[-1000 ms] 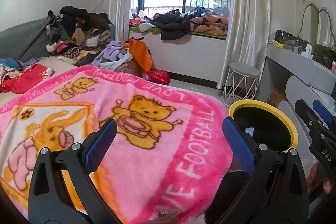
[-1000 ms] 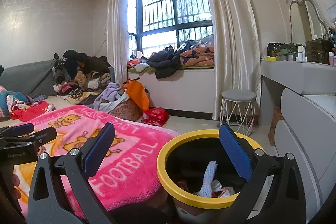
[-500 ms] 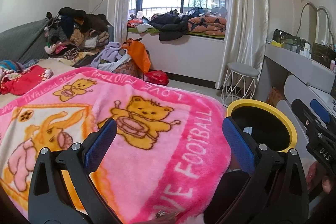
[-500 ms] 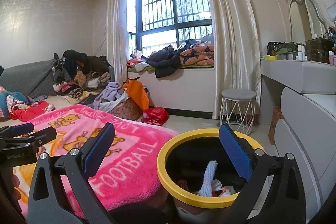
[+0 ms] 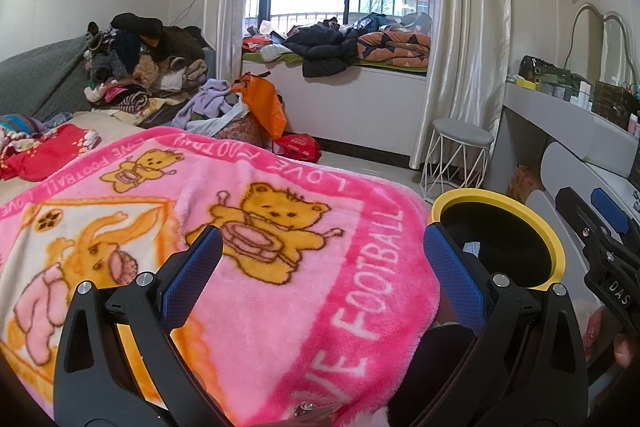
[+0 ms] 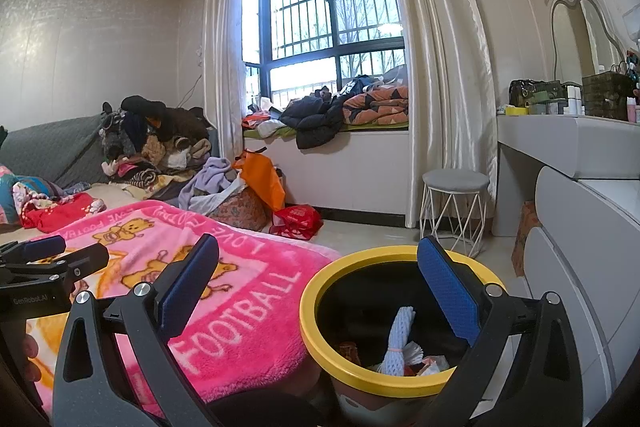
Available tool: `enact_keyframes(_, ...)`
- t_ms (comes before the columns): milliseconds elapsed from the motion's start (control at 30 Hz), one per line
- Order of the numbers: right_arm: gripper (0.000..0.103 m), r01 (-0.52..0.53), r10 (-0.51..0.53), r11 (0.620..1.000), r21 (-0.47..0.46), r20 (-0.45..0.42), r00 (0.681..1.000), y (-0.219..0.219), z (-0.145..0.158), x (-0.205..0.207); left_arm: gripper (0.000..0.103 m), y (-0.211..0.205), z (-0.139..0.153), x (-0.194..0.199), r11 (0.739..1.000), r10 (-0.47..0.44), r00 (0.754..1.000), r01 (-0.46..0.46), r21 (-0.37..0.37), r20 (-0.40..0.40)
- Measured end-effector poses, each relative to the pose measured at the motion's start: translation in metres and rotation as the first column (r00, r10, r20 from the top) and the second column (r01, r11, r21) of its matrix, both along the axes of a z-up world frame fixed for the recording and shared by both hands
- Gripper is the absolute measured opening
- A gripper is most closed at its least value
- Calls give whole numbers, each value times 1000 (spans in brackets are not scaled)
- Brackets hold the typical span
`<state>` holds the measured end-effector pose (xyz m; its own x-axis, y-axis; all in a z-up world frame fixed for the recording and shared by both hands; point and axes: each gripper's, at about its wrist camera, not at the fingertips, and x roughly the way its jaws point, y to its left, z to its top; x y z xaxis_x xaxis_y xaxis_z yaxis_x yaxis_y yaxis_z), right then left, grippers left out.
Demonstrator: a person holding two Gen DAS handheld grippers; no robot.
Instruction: Collect trash
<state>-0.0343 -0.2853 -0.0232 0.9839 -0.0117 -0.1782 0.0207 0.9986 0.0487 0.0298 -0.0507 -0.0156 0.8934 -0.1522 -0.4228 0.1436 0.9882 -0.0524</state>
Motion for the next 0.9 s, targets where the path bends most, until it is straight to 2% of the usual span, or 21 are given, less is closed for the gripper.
enact_keyframes(400, 97, -2, 2, 1000, 5, 1, 1000, -2, 0, 0, 93, -1, -1, 0, 1000, -1, 1000, 1, 4, -2)
enact_keyframes(567, 97, -16, 17, 1000, 23, -6, 1000, 0, 3, 4, 93, 1, -5, 1, 1000, 28, 999, -28, -3, -24)
enact_keyframes(667, 97, -73, 73, 997, 32, -19, 997, 12, 9, 13, 93, 27, -9, 4, 989, 134, 989, -138, -54, -68)
enact_keyframes(733, 97, -162, 162, 987, 13, -15, 987, 38, 18, 23, 93, 57, -13, 5, 973, 200, 974, -209, -95, -102)
enact_keyframes(833, 97, -362, 361, 932, 9, -64, 930, 102, 27, 43, 93, 111, -19, -1, 937, 328, 935, -340, -80, -137)
enact_keyframes(900, 97, -543, 541, 839, 33, -160, 826, 170, 26, 62, 93, 163, -32, -12, 877, 471, 867, -481, -26, -162)
